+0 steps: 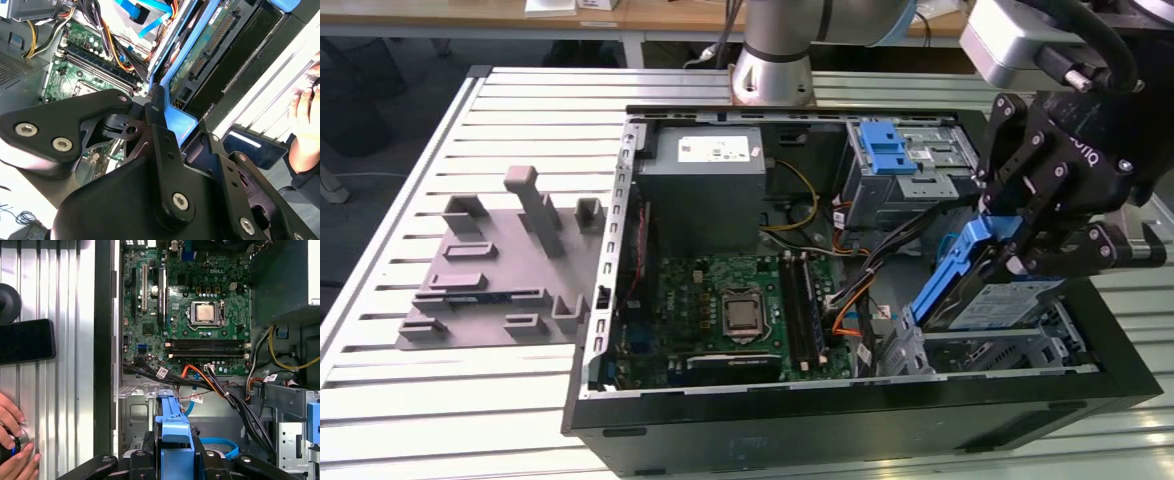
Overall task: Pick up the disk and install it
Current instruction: 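Insert the disk into the insertion slot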
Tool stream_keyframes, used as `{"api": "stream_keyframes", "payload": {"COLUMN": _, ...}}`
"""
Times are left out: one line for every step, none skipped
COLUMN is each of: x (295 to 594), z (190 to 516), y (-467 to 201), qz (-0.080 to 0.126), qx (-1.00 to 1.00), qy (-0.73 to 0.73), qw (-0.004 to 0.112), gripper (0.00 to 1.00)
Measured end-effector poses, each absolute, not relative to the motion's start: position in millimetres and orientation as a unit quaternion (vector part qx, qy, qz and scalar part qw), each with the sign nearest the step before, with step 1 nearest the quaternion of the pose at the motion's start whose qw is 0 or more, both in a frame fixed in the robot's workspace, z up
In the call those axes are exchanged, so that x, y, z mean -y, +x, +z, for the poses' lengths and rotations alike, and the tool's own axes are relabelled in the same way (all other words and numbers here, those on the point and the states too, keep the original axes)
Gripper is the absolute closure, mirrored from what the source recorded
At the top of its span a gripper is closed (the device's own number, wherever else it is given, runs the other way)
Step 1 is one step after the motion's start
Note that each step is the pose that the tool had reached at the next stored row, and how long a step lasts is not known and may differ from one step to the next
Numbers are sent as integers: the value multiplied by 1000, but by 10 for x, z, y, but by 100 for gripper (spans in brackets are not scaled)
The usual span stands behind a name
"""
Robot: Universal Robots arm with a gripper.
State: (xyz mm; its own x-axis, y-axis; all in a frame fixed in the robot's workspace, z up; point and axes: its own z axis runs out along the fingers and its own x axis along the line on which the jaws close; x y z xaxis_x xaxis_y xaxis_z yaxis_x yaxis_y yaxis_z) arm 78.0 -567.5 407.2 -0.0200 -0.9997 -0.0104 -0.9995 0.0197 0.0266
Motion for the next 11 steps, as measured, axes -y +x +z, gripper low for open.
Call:
{"api": "stream_keyframes", "payload": {"x": 5676, "z": 4067, "y": 780, "qz": -13, "qx": 714, "qy": 700, "qw": 6, "gripper": 64}}
{"api": "stream_keyframes", "payload": {"x": 5676, "z": 4061, "y": 780, "qz": -13, "qx": 714, "qy": 700, "qw": 6, "gripper": 64}}
{"api": "stream_keyframes", "payload": {"x": 5678, "z": 4054, "y": 780, "qz": -13, "qx": 714, "qy": 700, "qw": 6, "gripper": 64}}
{"api": "stream_keyframes", "payload": {"x": 5679, "z": 4048, "y": 780, "qz": -13, "qx": 714, "qy": 700, "qw": 6, "gripper": 64}}
{"api": "stream_keyframes", "payload": {"x": 5679, "z": 4041, "y": 780, "qz": -13, "qx": 714, "qy": 700, "qw": 6, "gripper": 64}}
{"api": "stream_keyframes", "payload": {"x": 5680, "z": 4034, "y": 780, "qz": -13, "qx": 714, "qy": 700, "qw": 6, "gripper": 64}}
{"api": "stream_keyframes", "payload": {"x": 5681, "z": 4028, "y": 780, "qz": -13, "qx": 714, "qy": 700, "qw": 6, "gripper": 64}}
{"api": "stream_keyframes", "payload": {"x": 5681, "z": 4022, "y": 780, "qz": -13, "qx": 714, "qy": 700, "qw": 6, "gripper": 62}}
{"api": "stream_keyframes", "payload": {"x": 5681, "z": 4018, "y": 780, "qz": -13, "qx": 714, "qy": 700, "qw": 6, "gripper": 62}}
{"api": "stream_keyframes", "payload": {"x": 5681, "z": 4011, "y": 780, "qz": -13, "qx": 714, "qy": 700, "qw": 6, "gripper": 62}}
{"api": "stream_keyframes", "payload": {"x": 5682, "z": 4004, "y": 780, "qz": -13, "qx": 714, "qy": 700, "qw": 6, "gripper": 56}}
